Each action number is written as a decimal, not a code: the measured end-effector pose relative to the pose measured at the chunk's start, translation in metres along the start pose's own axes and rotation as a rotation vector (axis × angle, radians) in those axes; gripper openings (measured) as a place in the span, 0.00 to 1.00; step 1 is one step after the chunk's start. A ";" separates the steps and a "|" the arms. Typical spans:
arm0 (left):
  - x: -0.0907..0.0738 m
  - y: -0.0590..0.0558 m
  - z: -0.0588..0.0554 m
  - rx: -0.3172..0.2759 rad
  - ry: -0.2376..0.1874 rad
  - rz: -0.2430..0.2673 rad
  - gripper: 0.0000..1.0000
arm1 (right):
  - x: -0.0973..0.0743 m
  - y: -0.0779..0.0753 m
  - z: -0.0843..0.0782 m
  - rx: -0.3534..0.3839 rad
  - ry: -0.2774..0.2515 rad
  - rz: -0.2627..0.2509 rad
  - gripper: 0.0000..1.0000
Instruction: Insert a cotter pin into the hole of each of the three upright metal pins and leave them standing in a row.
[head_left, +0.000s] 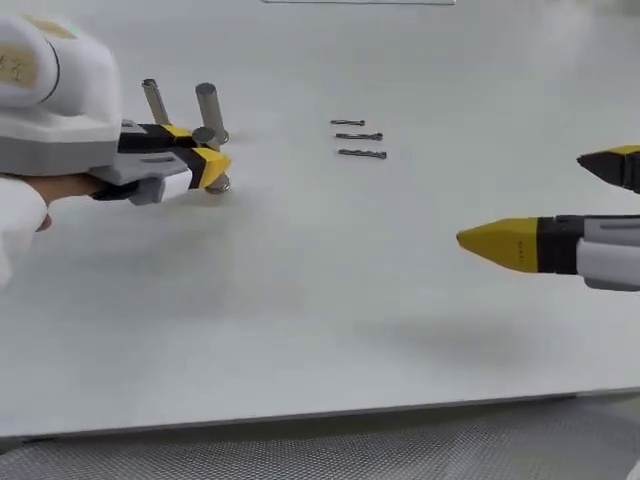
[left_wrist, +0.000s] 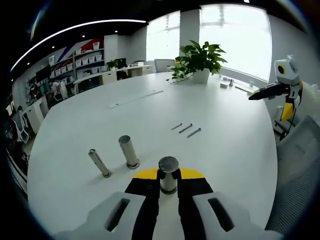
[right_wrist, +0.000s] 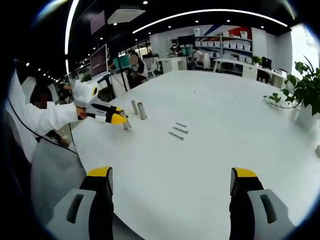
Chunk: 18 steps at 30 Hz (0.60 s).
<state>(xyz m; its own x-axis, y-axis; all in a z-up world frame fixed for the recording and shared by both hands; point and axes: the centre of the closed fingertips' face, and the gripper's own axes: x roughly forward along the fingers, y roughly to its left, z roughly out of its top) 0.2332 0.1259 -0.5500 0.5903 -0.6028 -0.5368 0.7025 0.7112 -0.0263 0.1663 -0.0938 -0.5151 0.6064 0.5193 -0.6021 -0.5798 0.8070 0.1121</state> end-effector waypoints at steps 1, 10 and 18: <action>0.000 -0.003 0.000 0.005 0.001 -0.005 0.09 | 0.000 0.001 0.000 -0.001 -0.001 0.002 0.96; 0.005 -0.029 0.004 0.001 0.000 -0.057 0.09 | 0.000 0.010 -0.001 -0.009 -0.005 0.032 0.97; 0.012 -0.045 0.005 0.016 0.011 -0.087 0.09 | -0.002 0.010 0.000 0.007 -0.031 0.034 0.98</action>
<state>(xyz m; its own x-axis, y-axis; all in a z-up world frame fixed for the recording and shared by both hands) 0.2104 0.0849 -0.5510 0.5228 -0.6578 -0.5422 0.7570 0.6507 -0.0596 0.1592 -0.0864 -0.5132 0.6032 0.5547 -0.5730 -0.5966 0.7907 0.1374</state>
